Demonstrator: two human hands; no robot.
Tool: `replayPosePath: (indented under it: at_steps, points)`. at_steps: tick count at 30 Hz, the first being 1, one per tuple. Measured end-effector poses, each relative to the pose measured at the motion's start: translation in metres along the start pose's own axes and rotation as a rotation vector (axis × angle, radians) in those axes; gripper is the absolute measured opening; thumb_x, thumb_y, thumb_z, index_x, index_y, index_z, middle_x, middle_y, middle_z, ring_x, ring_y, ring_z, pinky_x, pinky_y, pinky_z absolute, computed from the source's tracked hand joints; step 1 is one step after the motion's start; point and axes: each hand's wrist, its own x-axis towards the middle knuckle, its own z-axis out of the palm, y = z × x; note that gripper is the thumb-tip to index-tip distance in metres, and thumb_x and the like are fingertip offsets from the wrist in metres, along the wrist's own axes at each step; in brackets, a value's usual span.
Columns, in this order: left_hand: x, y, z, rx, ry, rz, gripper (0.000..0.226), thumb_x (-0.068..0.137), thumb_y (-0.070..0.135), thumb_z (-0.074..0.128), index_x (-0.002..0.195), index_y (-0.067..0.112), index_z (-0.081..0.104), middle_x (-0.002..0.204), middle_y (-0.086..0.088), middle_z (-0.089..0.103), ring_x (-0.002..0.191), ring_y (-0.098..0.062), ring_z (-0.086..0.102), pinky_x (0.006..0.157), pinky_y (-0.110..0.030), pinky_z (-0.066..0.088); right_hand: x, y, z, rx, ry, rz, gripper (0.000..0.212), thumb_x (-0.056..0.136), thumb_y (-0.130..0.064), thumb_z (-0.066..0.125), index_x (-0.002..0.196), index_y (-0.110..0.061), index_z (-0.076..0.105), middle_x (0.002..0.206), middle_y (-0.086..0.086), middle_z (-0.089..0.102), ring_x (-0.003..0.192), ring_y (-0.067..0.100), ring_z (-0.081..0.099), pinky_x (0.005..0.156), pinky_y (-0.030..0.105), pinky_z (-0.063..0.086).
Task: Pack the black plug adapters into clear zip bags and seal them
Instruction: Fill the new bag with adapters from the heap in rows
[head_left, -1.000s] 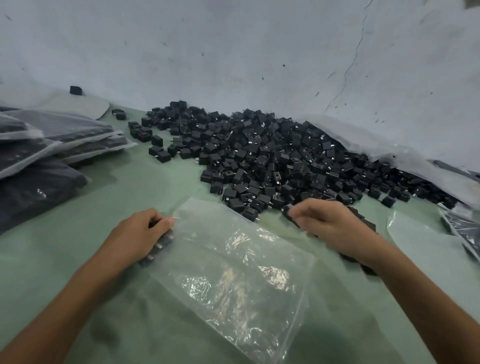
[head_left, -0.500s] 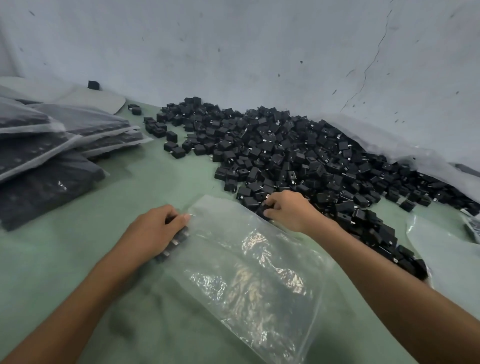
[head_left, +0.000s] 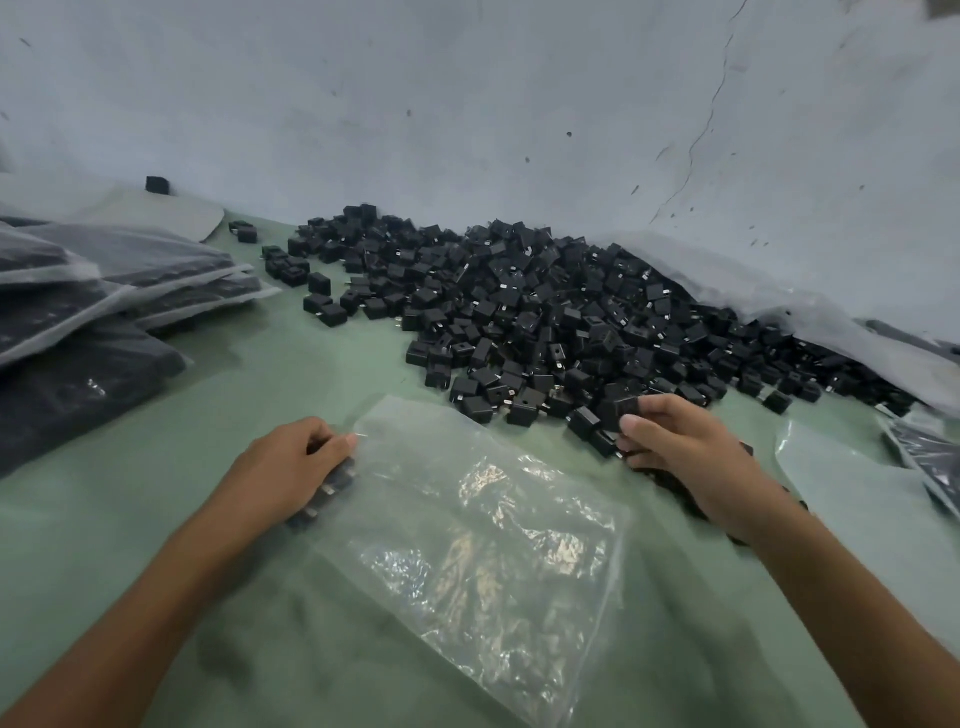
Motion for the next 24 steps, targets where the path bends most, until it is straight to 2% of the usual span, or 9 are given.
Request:
replayPosePath:
  at_steps: [3,7,12,14,16,18,20,22,24]
  points:
    - [0.002,-0.002,0.001,-0.018,0.003,-0.002,0.039,0.094,0.051,0.058,0.075,0.017,0.059,0.060,-0.002,0.068,0.040,-0.016,0.055,0.043,-0.029,0.048,-0.046,0.008,-0.030,0.128,0.047,0.060,0.031,0.076,-0.029,0.075,0.106,-0.018,0.075,0.103,0.014,0.073,0.088,0.024,0.071,0.073,0.024,0.058]
    - [0.004,-0.005,0.001,-0.002,0.008,-0.004,0.038,0.094,0.051,0.058,0.074,0.019,0.059,0.059,-0.003,0.068,0.040,-0.017,0.055,0.043,-0.029,0.048,-0.108,0.027,-0.028,0.106,-0.092,0.262,0.040,0.065,-0.024,0.079,0.104,-0.016,0.078,0.101,0.028,0.071,0.079,0.027,0.069,0.071,0.027,0.059]
    - [0.004,-0.005,0.002,0.003,0.007,0.001,0.039,0.094,0.051,0.057,0.074,0.018,0.058,0.061,-0.003,0.069,0.040,-0.017,0.055,0.045,-0.031,0.049,-0.128,0.027,0.024,0.081,-0.379,0.371,0.034,0.080,-0.022,0.082,0.112,-0.013,0.075,0.104,0.019,0.074,0.084,0.025,0.071,0.076,0.030,0.059]
    - [0.003,-0.005,0.002,0.025,0.015,-0.008,0.038,0.094,0.053,0.056,0.075,0.019,0.058,0.062,-0.002,0.070,0.042,-0.018,0.058,0.048,-0.033,0.051,-0.120,0.028,0.045,0.176,-0.376,0.356,0.033,0.082,-0.019,0.079,0.114,-0.012,0.073,0.104,0.018,0.073,0.083,0.023,0.071,0.073,0.030,0.059]
    - [0.002,-0.004,0.001,0.035,0.015,-0.016,0.038,0.094,0.054,0.055,0.076,0.020,0.059,0.062,-0.001,0.070,0.045,-0.019,0.061,0.049,-0.032,0.052,-0.107,0.030,0.063,0.347,-0.341,0.374,0.031,0.084,-0.013,0.071,0.114,-0.010,0.074,0.113,0.019,0.071,0.099,0.026,0.072,0.076,0.029,0.059]
    - [0.002,-0.003,0.001,0.032,0.006,-0.012,0.038,0.093,0.054,0.054,0.077,0.020,0.060,0.061,-0.001,0.069,0.045,-0.019,0.062,0.048,-0.030,0.051,-0.094,0.031,0.081,0.564,-0.428,0.388,0.027,0.093,-0.008,0.063,0.119,-0.006,0.071,0.125,0.022,0.066,0.114,0.030,0.066,0.082,0.030,0.059]
    - [0.002,-0.003,0.001,0.026,0.002,-0.010,0.037,0.094,0.054,0.054,0.079,0.021,0.060,0.062,-0.001,0.069,0.046,-0.019,0.063,0.049,-0.030,0.051,-0.077,0.034,0.103,0.676,-0.463,0.400,0.025,0.096,-0.007,0.062,0.120,-0.006,0.071,0.127,0.020,0.066,0.115,0.029,0.066,0.084,0.033,0.059]
    - [0.003,-0.004,0.001,0.014,0.000,-0.013,0.036,0.094,0.053,0.055,0.079,0.021,0.060,0.062,-0.001,0.070,0.045,-0.018,0.062,0.047,-0.030,0.050,-0.056,0.036,0.128,0.670,-0.388,0.422,0.024,0.095,-0.004,0.060,0.115,-0.007,0.073,0.125,0.018,0.067,0.112,0.029,0.067,0.090,0.037,0.057]
    - [0.003,-0.004,0.001,0.024,0.005,-0.009,0.035,0.095,0.053,0.055,0.078,0.022,0.059,0.062,0.001,0.069,0.044,-0.017,0.063,0.047,-0.029,0.049,-0.038,0.033,0.152,0.771,-0.445,0.418,0.032,0.099,0.003,0.048,0.129,0.008,0.058,0.134,0.028,0.057,0.124,0.039,0.058,0.106,0.044,0.046]
